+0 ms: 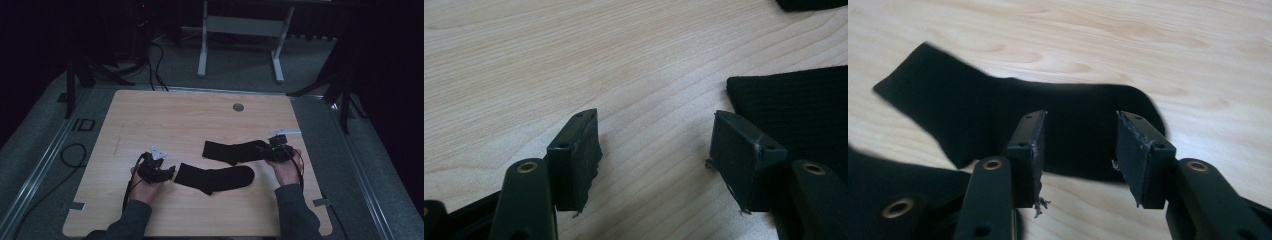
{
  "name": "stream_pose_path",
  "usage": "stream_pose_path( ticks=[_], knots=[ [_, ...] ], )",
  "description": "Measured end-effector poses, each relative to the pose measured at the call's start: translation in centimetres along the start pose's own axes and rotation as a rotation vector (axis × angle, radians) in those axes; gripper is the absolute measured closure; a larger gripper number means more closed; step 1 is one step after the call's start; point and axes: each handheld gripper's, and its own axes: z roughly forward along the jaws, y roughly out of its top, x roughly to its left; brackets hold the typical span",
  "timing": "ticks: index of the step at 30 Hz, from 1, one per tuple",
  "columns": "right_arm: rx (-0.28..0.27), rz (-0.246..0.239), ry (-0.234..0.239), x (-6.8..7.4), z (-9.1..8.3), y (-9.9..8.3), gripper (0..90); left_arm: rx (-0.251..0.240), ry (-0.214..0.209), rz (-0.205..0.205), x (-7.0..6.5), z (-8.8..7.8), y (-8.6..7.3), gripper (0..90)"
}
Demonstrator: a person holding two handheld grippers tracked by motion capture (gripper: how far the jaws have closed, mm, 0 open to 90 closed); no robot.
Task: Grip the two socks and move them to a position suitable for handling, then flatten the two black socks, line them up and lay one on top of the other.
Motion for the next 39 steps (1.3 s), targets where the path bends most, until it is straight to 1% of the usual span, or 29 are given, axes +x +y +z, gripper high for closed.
stream_pose_path(
  ticks=[1,4,5,8,10,13,14,20,21,22,27,34,39],
  knots=[
    [0.006,-0.024,0.013,0.3,0.3,0.3,52.9,0.0,0.0,0.001,0.0,0.0,0.0,36.8],
    [0.029,-0.063,0.032,1.1,1.0,1.4,52.3,-0.002,-0.001,0.002,0.0,0.1,0.0,36.8],
    [0.033,-0.084,0.039,1.4,1.3,1.7,52.2,-0.002,-0.001,0.002,0.0,0.1,0.0,36.8],
    [0.044,-0.151,0.049,2.4,2.0,2.6,52.0,-0.002,-0.001,0.002,0.0,0.1,0.0,36.8],
    [0.053,-0.175,0.054,3.0,2.3,3.0,51.9,-0.003,-0.001,0.002,0.0,0.1,0.0,36.7],
    [0.064,-0.229,0.066,3.9,2.7,3.5,51.9,-0.002,-0.001,0.001,0.0,0.1,0.0,36.8],
    [0.069,-0.25,0.079,4.2,2.9,3.6,51.8,-0.002,-0.001,0.001,0.0,0.1,0.0,36.8],
    [0.094,-0.331,0.116,5.7,4.1,3.9,51.3,-0.001,-0.001,0.001,-0.1,0.1,0.1,36.6],
    [0.094,-0.331,0.116,5.7,4.1,3.9,51.3,-0.001,-0.001,0.001,-0.1,0.1,0.1,36.5],
    [0.101,-0.355,0.119,6.3,4.6,4.0,51.1,0.0,-0.001,0.0,-0.1,0.1,0.1,36.5],
    [0.111,-0.396,0.14,7.3,5.5,4.3,51.0,-0.001,-0.005,0.005,-0.2,0.2,0.2,36.4],
    [0.134,-0.408,0.161,8.0,6.9,4.4,51.4,-0.001,-0.006,0.006,-0.3,0.2,0.2,36.3],
    [0.144,-0.426,0.193,8.7,7.5,4.3,49.6,-0.001,-0.007,0.008,-0.3,0.2,0.3,36.3]
  ],
)
